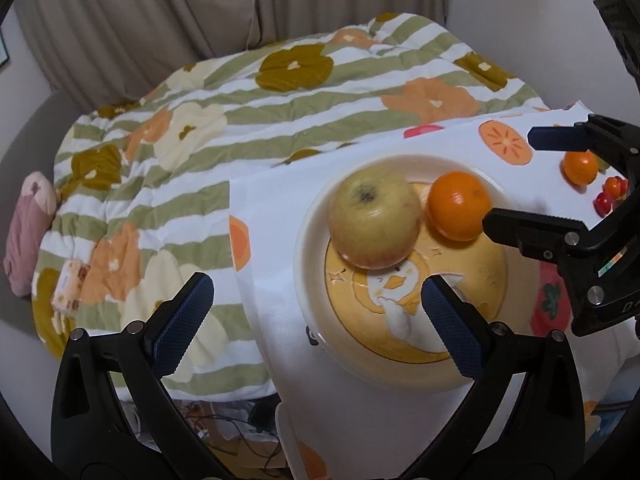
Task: Organize fruits
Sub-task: 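Lower the pear and orange into the bowl and open both tools, then grasp the kiwi with the left tool while the right tool grasps a green apple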
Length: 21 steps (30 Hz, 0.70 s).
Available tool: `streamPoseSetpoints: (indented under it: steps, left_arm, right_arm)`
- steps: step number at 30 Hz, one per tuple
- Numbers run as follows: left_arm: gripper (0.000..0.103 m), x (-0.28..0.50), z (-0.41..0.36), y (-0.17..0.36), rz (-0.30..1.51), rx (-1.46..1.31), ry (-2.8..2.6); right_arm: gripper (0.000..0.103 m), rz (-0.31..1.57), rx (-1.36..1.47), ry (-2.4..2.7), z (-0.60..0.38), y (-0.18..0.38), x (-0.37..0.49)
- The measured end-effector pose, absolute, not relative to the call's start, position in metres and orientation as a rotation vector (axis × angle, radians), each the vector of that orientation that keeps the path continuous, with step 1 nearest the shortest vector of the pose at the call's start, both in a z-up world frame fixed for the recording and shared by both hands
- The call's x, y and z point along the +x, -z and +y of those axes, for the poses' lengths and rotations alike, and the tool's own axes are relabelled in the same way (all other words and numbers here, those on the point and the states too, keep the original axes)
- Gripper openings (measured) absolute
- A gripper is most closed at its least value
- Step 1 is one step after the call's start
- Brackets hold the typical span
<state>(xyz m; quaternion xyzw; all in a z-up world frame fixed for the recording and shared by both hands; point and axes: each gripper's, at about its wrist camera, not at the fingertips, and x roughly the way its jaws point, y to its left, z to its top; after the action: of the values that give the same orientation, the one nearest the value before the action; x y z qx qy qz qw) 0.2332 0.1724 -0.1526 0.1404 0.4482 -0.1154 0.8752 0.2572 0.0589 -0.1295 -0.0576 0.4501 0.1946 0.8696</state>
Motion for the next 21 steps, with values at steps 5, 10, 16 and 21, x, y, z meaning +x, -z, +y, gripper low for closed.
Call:
streamPoseSetpoints:
  steps: [5, 10, 16, 21]
  left_arm:
    - [0.103, 0.217, 0.162, 0.125, 0.892, 0.302, 0.242]
    - [0.103, 0.194, 0.148, 0.1, 0.863, 0.287, 0.201]
    - [0.103, 0.162, 0.127, 0.08, 0.853, 0.215, 0.155]
    - [0.103, 0.136, 0.094, 0.071, 0.838, 0.181, 0.157]
  right_arm:
    - [0.103, 0.899, -0.096, -0.387, 0.049, 0.096, 0.239]
    - [0.103, 0.864, -0.02, -0.384, 0.028, 0.063, 0.213]
    - [0.103, 0.816, -0.024, -0.349, -0.011, 0.032, 0.17]
    - [0.103, 0.79, -0.049, -0.311, -0.053, 0.02, 0.141]
